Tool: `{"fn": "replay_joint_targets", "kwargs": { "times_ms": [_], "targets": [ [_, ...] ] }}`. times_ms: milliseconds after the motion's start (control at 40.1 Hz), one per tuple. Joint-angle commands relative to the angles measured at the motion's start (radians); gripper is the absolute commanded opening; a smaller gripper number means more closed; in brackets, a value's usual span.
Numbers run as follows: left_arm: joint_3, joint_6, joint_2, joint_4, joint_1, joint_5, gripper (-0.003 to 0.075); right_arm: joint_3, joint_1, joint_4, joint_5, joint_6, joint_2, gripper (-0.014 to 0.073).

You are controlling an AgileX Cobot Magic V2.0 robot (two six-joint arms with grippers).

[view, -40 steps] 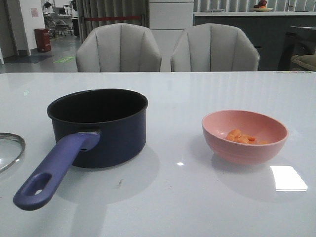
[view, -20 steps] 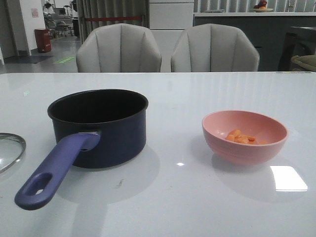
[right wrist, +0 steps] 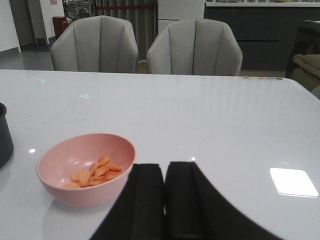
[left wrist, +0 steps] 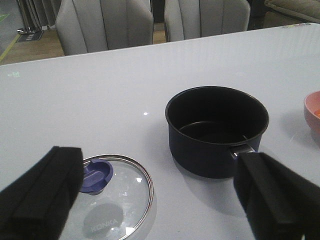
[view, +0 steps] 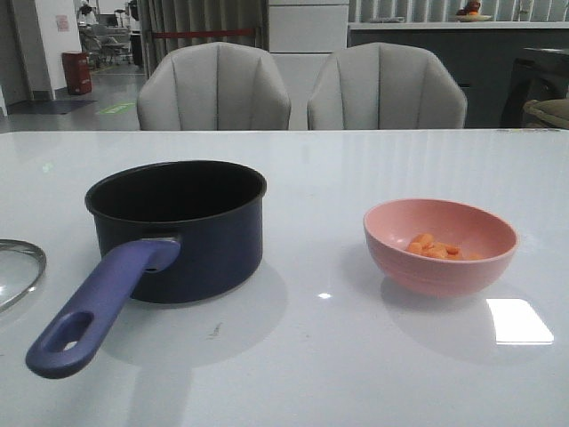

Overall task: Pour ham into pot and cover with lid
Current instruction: 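Release the lid and withdraw the left gripper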

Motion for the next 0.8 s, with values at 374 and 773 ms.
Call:
{"fn": "replay_joint_targets", "kwargs": {
  "times_ms": [374,773],
  "targets": [
    [0.007,-0.004,0.002,0.006,-0.015,-0.095,0.0636,-0.075,0.002,-0.004,-0.162,-0.023,-0.007,0.0148],
    [0.007,-0.004,0.002,0.000,-0.015,-0.107,0.0636,-0.361,0.002,0.000,0.228,-0.023,0.365,0.0148]
  ]
}}
